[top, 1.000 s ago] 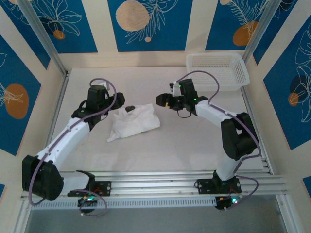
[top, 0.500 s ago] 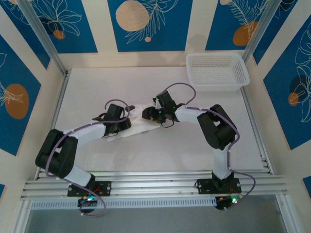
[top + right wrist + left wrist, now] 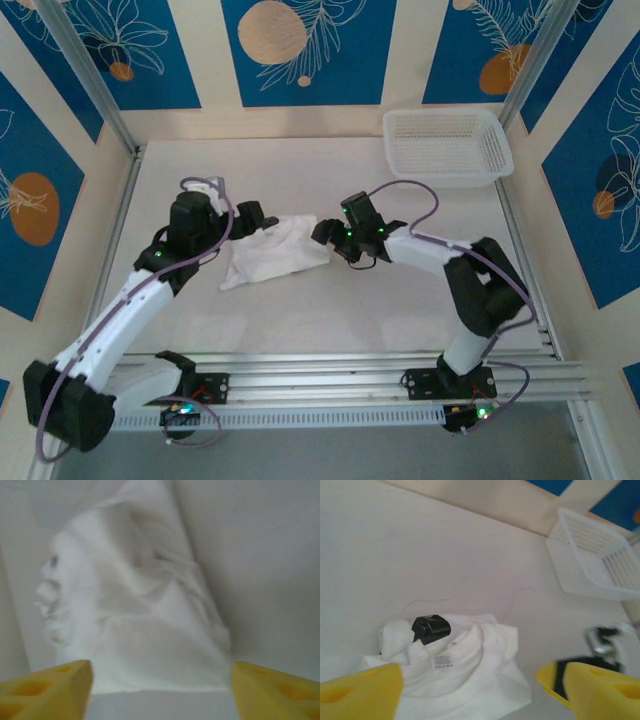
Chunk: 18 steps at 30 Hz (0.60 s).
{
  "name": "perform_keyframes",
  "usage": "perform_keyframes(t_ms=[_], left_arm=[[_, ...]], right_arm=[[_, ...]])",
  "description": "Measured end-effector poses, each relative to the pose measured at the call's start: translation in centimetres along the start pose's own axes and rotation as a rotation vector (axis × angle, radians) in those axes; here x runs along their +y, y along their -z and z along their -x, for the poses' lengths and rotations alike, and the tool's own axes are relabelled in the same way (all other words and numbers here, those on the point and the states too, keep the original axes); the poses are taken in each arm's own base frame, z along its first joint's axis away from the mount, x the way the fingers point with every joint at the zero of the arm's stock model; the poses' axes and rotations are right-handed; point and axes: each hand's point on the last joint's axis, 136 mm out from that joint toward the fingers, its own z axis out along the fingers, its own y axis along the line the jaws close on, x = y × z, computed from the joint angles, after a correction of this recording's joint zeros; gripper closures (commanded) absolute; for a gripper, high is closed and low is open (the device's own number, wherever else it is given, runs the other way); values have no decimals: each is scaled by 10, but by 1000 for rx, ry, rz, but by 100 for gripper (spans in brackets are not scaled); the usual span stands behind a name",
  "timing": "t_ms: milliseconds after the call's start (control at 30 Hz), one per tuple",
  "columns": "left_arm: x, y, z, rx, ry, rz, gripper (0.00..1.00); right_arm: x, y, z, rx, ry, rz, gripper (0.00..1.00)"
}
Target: Fold the inside-out t-shirt
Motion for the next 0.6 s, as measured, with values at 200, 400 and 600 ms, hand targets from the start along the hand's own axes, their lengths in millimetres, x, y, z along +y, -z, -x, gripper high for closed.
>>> perform_keyframes(t_ms=[200,400,600], left_arm=[[15,33,-31,64,-34,30,0],[58,34,-69,148,33,203,6],[99,26,-76,168,165,384,16]], right_arm=[[7,-55,-32,96,-11,-54,61],[100,-118,-55,106,11,57,58],[163,-139,-44,90,58,141,45]])
